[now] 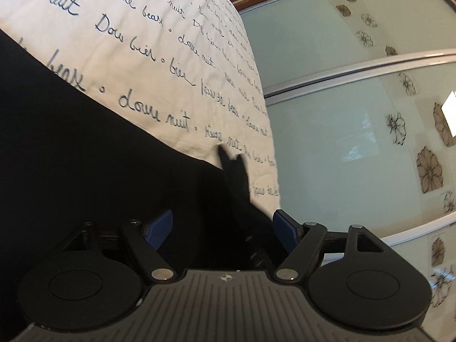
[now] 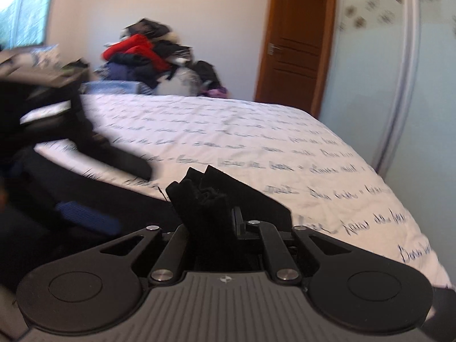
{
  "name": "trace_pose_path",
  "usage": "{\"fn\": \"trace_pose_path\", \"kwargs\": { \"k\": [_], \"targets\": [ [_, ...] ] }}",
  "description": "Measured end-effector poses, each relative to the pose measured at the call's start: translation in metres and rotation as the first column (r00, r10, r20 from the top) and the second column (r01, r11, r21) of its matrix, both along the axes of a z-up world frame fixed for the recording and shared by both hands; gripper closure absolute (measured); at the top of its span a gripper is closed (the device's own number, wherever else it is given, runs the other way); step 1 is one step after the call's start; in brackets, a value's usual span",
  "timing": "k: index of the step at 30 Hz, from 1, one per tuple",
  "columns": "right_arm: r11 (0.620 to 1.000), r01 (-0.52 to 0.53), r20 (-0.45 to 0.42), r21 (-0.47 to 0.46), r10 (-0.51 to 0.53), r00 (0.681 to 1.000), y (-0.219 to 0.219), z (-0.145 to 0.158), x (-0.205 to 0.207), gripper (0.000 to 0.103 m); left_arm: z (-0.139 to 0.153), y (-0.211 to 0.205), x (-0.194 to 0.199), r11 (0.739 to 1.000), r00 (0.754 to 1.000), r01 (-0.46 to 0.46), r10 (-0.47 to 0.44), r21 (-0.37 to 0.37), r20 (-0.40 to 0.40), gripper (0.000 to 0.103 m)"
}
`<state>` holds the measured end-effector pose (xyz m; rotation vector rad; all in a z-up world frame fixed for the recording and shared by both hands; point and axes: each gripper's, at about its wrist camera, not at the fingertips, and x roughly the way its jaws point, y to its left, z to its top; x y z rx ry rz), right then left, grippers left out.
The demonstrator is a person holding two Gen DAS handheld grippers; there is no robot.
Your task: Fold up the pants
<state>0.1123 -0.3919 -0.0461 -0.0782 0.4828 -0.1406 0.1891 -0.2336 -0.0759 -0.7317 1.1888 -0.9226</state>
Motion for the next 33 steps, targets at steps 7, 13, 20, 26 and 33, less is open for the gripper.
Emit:
{"fn": "trace_pose_path", "kwargs": {
  "k": [7, 13, 20, 26, 33],
  "targets": [
    [0.981, -0.118, -0.028, -0.156, 0.115, 0.993, 0.05, -0.004, -0.007, 0.096, 0.001, 0.004, 0.006, 1.0, 0.999, -0.031, 0.031, -0.001, -0.033, 0.029],
    [0.979, -0.135, -0.028, -0.15, 0.132, 0.991, 0.06, -0.003, -0.006, 0.096, -0.007, 0.004, 0.01, 0.999, 0.997, -0.026, 0.028, 0.04, -0.065, 0.065],
    [0.976, -0.152, -0.05, -0.156, 0.146, 0.988, 0.063, -0.006, -0.008, 0.095, -0.008, 0.007, 0.008, 0.997, 0.999, -0.036, 0.038, 0.071, -0.035, 0.093],
    [0.969, -0.153, -0.088, -0.194, 0.138, 0.987, 0.066, -0.008, -0.014, 0.093, -0.005, 0.005, 0.002, 0.995, 0.999, -0.033, 0.03, 0.097, 0.027, 0.095],
    [0.954, -0.166, -0.103, -0.251, 0.144, 0.984, 0.079, -0.011, -0.026, 0.084, 0.014, 0.014, -0.007, 0.989, 0.982, -0.048, 0.021, 0.139, 0.188, 0.095]
  ]
}}
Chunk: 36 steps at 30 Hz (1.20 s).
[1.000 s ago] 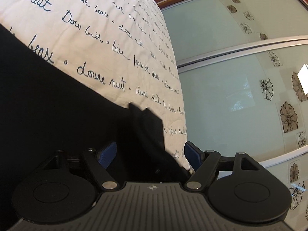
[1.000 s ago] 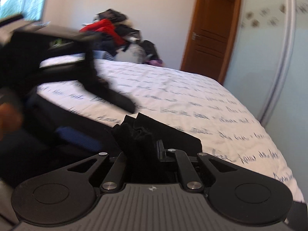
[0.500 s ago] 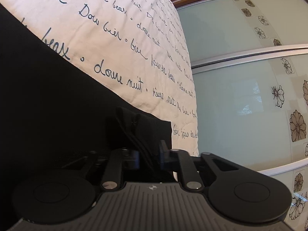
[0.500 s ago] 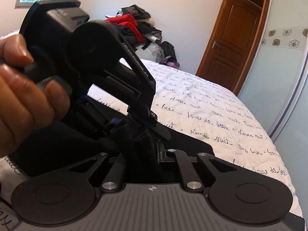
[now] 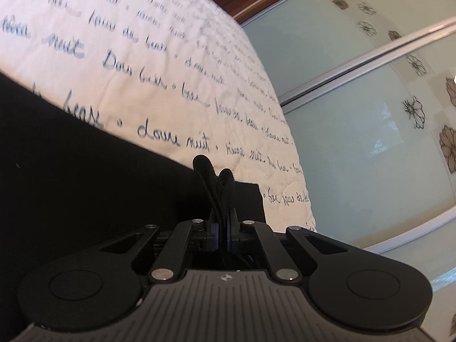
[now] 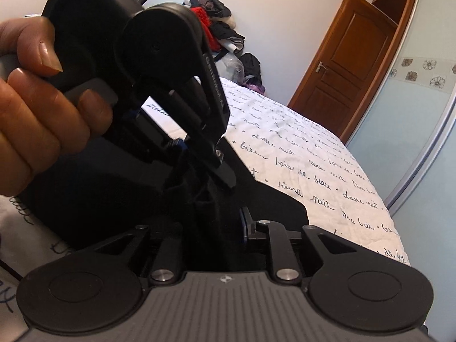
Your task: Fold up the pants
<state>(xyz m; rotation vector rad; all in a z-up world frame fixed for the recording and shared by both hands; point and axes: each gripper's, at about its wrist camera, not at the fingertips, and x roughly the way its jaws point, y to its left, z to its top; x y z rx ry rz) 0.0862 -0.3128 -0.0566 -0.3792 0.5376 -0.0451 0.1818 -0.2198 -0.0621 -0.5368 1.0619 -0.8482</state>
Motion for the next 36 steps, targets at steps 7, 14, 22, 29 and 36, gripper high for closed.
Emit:
{"fn": "trace_pose_path", "kwargs": {
  "k": [7, 14, 22, 29, 36],
  "targets": [
    [0.996, -0.082, 0.062, 0.038, 0.08, 0.995, 0.011, 0.006, -0.004, 0.093, 0.017, 0.023, -0.009, 0.996, 0.99, -0.03, 0.017, 0.085, 0.143, 0.095],
    [0.983, -0.167, 0.043, 0.082, 0.163, 0.986, 0.031, -0.003, 0.0, 0.094, 0.022, 0.035, -0.011, 0.968, 0.968, -0.071, 0.009, 0.242, 0.251, 0.094],
    [0.976, -0.199, 0.021, 0.088, 0.198, 0.98, 0.043, -0.007, 0.0, 0.094, 0.02, 0.036, -0.016, 0.936, 0.943, -0.102, -0.017, 0.337, 0.333, 0.094],
    [0.976, -0.204, 0.014, 0.083, 0.203, 0.979, 0.037, -0.003, 0.013, 0.093, 0.021, 0.039, -0.017, 0.933, 0.942, -0.104, -0.019, 0.344, 0.336, 0.093],
    [0.973, -0.217, 0.014, 0.074, 0.217, 0.976, 0.038, -0.001, 0.013, 0.093, 0.023, 0.045, -0.016, 0.926, 0.938, -0.116, -0.017, 0.358, 0.346, 0.093]
  ]
}}
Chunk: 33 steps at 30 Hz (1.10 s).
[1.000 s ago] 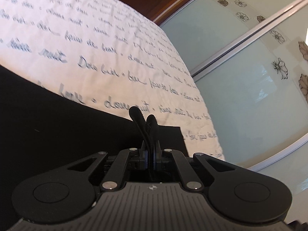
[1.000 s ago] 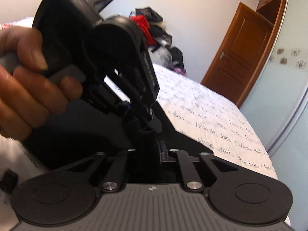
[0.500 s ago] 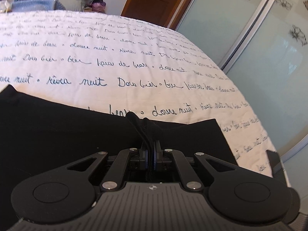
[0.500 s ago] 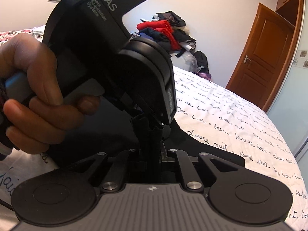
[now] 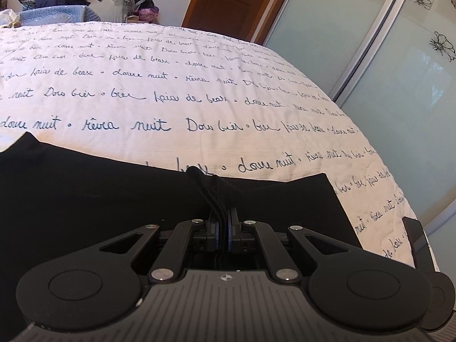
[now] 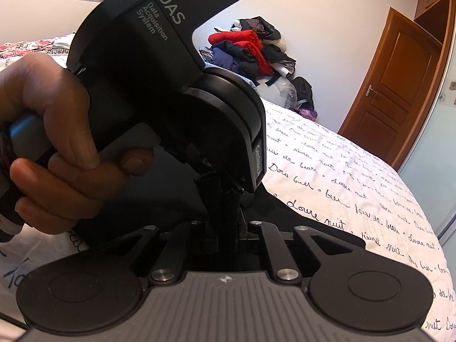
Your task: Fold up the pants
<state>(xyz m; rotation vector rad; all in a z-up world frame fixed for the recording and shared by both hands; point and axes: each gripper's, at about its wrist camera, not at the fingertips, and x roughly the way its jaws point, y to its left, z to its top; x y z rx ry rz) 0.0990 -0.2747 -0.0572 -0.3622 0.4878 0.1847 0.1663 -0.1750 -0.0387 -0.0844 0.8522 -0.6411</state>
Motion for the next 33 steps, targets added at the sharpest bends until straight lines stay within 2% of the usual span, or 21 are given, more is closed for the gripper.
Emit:
{"fn": "trace_pose_path", "kwargs": {
  "k": [15, 27, 33],
  "targets": [
    [0.997, -0.081, 0.008, -0.008, 0.081, 0.997, 0.009, -0.002, 0.005, 0.093, 0.003, 0.042, 0.007, 0.997, 0.997, -0.057, 0.054, 0.051, 0.051, 0.093],
    [0.985, -0.169, -0.009, -0.027, 0.169, 0.986, 0.019, -0.003, 0.017, 0.093, -0.003, 0.09, 0.016, 0.994, 0.994, -0.104, 0.103, 0.023, 0.049, 0.092],
    [0.978, -0.206, -0.025, -0.035, 0.205, 0.978, 0.018, -0.006, 0.023, 0.093, -0.007, 0.1, 0.021, 0.993, 0.993, -0.111, 0.11, 0.029, 0.043, 0.09]
  ]
}}
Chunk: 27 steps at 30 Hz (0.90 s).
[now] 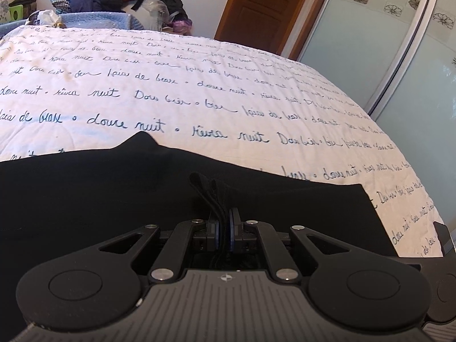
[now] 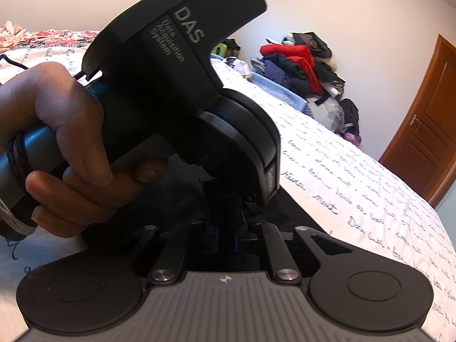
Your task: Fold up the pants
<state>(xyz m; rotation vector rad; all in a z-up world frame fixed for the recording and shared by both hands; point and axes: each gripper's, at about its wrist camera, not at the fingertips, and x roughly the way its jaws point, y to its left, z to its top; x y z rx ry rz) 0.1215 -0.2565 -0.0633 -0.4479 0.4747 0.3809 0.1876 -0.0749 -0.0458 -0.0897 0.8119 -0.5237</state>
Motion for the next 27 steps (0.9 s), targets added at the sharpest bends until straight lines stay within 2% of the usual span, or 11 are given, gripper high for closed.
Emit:
{"fn": "trace_pose_path", "kwargs": {
  "k": [19, 22, 24, 27],
  "targets": [
    [1.0, -0.022, -0.003, -0.008, 0.022, 1.0, -0.02, 0.005, 0.008, 0.093, 0.001, 0.003, 0.0, 0.999, 0.999, -0.015, 0.014, 0.035, 0.029, 0.09],
    [1.0, -0.024, -0.011, -0.014, 0.024, 1.0, -0.012, -0.001, 0.002, 0.093, -0.002, 0.003, 0.001, 0.999, 1.0, -0.017, 0.016, 0.044, 0.02, 0.087],
    [0.999, -0.024, -0.021, -0.027, 0.024, 0.999, -0.009, 0.0, 0.0, 0.093, -0.003, 0.004, 0.002, 0.998, 0.999, -0.025, 0.024, 0.054, 0.021, 0.079],
    [0.998, -0.026, -0.024, -0.048, 0.025, 0.999, -0.006, -0.002, 0.0, 0.091, -0.002, 0.008, 0.002, 0.998, 0.999, -0.038, 0.037, 0.058, 0.023, 0.075]
  ]
}}
